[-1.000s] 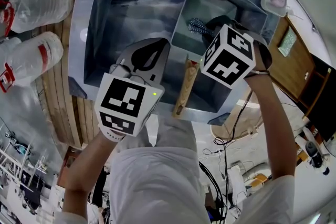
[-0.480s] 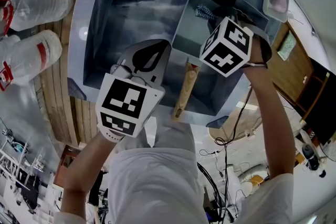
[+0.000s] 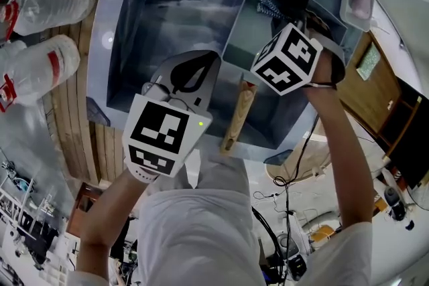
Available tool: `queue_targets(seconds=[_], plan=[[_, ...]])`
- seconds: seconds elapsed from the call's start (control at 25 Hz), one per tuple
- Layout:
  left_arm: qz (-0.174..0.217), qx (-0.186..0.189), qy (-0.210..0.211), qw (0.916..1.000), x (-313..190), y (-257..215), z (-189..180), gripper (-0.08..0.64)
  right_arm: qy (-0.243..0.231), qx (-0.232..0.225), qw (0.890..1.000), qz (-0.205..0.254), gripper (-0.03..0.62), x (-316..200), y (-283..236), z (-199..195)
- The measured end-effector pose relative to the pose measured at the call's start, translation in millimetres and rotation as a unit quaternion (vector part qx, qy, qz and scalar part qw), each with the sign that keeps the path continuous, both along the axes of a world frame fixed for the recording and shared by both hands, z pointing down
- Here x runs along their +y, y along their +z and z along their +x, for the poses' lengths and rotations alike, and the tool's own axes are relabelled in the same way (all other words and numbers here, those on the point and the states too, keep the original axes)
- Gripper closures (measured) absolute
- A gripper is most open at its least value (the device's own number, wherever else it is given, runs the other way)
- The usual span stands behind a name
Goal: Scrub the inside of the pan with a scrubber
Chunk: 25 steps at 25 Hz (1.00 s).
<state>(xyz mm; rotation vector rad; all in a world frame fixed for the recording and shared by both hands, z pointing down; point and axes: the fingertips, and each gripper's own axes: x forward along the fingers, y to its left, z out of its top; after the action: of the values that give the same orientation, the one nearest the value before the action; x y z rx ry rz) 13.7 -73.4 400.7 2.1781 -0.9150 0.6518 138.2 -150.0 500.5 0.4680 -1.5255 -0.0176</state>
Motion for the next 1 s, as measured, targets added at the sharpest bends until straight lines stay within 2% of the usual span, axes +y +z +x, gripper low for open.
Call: queue_targets(seconds=[0.56, 1.0], plan=[[0.005, -0.001, -0.007, 1.0, 8, -4, -3, 0.555, 0.039, 0.016, 0.998, 0.041, 0.5, -7, -18, 29], [0.006, -0.002, -0.005, 1.0, 10, -6, 0, 0.555, 0.029, 0.033, 0.999, 0.028, 0.5, -2, -15, 37]])
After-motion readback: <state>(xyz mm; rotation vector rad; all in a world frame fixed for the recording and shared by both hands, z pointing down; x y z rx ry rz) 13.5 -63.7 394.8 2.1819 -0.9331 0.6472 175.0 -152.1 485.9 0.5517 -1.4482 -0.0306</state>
